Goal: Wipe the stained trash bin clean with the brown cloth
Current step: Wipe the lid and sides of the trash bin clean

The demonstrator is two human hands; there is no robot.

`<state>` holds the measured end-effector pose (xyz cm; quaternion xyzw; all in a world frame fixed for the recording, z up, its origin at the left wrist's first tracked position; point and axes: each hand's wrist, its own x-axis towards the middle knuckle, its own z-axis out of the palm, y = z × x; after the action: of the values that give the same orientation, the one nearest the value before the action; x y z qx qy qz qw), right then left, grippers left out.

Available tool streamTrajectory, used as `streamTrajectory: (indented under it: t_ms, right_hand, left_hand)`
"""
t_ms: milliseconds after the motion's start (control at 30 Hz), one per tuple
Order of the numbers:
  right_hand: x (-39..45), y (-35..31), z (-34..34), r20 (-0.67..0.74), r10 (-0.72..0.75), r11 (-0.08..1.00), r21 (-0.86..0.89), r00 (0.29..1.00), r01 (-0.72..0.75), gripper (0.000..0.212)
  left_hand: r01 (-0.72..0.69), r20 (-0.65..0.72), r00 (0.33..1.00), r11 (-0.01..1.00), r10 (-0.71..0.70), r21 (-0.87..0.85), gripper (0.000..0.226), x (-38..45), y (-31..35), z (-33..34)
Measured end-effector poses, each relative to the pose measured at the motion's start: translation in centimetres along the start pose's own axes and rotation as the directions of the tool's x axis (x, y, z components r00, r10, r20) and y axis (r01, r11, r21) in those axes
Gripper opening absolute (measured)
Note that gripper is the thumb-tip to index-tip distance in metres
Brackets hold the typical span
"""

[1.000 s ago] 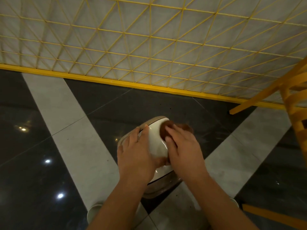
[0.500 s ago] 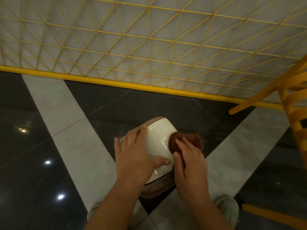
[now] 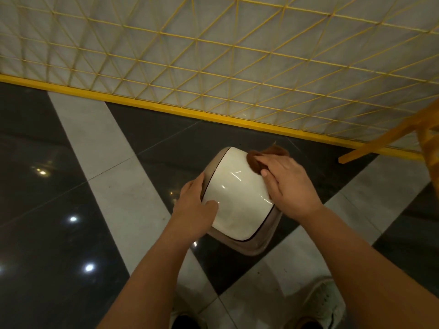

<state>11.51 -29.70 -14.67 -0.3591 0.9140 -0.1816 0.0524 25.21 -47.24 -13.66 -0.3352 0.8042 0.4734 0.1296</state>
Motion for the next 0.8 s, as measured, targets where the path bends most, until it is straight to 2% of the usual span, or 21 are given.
streamTrajectory:
  t_ms: [100,200,333,400,433,500,600,800]
  right_hand:
    - [0.3,-0.6,0.4,-0.081,0.151,0.988,-0.027,0.985,-0.154,0.037]
    - [0.1,-1.9,1.3,-0.122,0.238,0.971,0.009,0.963,-0.239,0.037]
    - [0.1,-2.4,1.8,-0.109,0.154,0.988,0.045,0.982,-0.15,0.037]
    - [0.0,-2.3,1.6,-0.077,0.1,0.993,0.068,0.992,-0.095,0.039]
    - [0.0,-2.2,1.4,-0.056,0.079,0.994,0.077,0.995,-0.075,0.041]
    - [0.0,-2.2,1.2,-0.03,0.04,0.998,0.06,0.999,-0.038,0.042]
    - [-0.2,-2.9,1.0,-0.029,-0.013,1.0,0.01,0.999,0.013,0.041]
    - [-3.5,-5.4,2.7,-0.054,-0.307,0.95,-0.083,0.95,0.302,0.037]
  left_hand:
    - [0.005,0.062,0.998,0.997,-0.001,-0.072,0.057,-0.3,0.1,0.0]
    - [0.004,0.047,0.999,1.0,-0.005,0.006,0.05,-0.8,-0.3,-0.6]
    - [0.01,-0.081,0.997,0.973,0.009,0.231,0.05,-0.5,-0.6,-1.7]
    - [-0.108,-0.176,0.971,0.954,0.161,0.278,0.048,0.4,-0.3,-1.5]
    - [-0.188,-0.18,0.952,0.939,0.246,0.289,0.046,0.7,-0.1,-1.3]
    - [-0.304,-0.094,0.934,0.906,0.344,0.293,0.044,1.2,0.2,-0.6]
    - [-0.327,-0.02,0.941,0.924,0.337,0.196,0.041,1.9,0.0,-0.3]
    - [-0.301,-0.079,0.951,0.953,0.298,-0.035,0.036,2.8,0.3,-0.9]
